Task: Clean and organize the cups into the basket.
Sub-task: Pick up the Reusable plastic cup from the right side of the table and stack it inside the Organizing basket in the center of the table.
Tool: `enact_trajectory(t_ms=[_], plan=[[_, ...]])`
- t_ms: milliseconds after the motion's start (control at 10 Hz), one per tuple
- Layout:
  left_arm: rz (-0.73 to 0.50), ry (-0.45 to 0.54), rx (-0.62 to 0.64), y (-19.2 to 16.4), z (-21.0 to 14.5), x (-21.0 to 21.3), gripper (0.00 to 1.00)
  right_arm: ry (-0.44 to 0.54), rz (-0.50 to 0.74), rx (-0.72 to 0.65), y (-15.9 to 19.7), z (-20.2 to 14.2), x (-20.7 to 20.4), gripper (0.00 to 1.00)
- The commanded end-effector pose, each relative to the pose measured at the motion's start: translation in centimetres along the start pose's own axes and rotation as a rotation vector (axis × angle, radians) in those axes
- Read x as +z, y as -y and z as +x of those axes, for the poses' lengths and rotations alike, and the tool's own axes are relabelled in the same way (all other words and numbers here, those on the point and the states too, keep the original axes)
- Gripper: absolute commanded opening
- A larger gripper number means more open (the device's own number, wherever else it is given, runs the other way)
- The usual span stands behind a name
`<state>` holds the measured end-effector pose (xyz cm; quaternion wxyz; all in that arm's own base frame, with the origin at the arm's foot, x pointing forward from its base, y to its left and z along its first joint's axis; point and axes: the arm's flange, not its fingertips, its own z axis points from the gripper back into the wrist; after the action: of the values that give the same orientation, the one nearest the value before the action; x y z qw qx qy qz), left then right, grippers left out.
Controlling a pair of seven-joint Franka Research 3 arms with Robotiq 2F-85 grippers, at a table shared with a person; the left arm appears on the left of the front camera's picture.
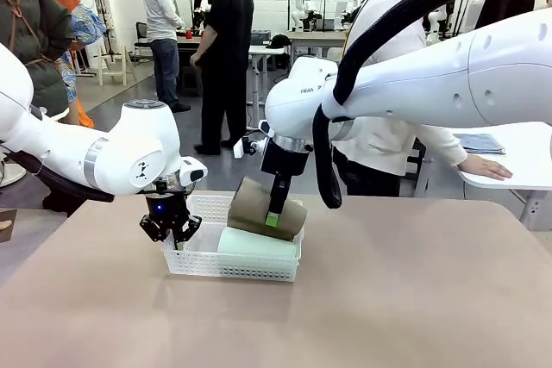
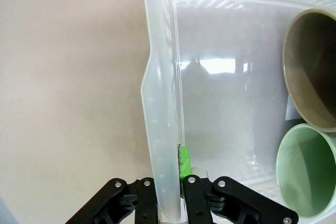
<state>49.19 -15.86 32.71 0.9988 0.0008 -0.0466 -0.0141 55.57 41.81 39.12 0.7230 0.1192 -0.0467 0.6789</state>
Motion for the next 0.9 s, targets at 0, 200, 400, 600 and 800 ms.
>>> enact_trajectory(t_ms=[0,200,400,600,800], plan=[[0.002,-0.002,-0.002,0.0,-0.1,-0.2,0.0,-0.018,-0.01,-0.013,0.1,0.5,0.6,1.0],[0.002,-0.002,-0.002,0.0,-0.1,-0.2,0.0,0.003,-0.015,-0.013,-0.3,0.2,1.5,1.0],[0.002,-0.002,-0.002,0.0,-0.1,-0.2,0.0,0.068,-0.029,-0.003,-1.0,-0.9,3.6,1.0],[0.002,-0.002,-0.002,0.0,-0.1,-0.2,0.0,0.276,-0.023,-0.001,-2.0,-4.9,9.2,1.0],[0.002,-0.002,-0.002,0.0,-0.1,-0.2,0.0,0.492,-0.02,0.002,-3.2,-11.4,14.1,1.0]])
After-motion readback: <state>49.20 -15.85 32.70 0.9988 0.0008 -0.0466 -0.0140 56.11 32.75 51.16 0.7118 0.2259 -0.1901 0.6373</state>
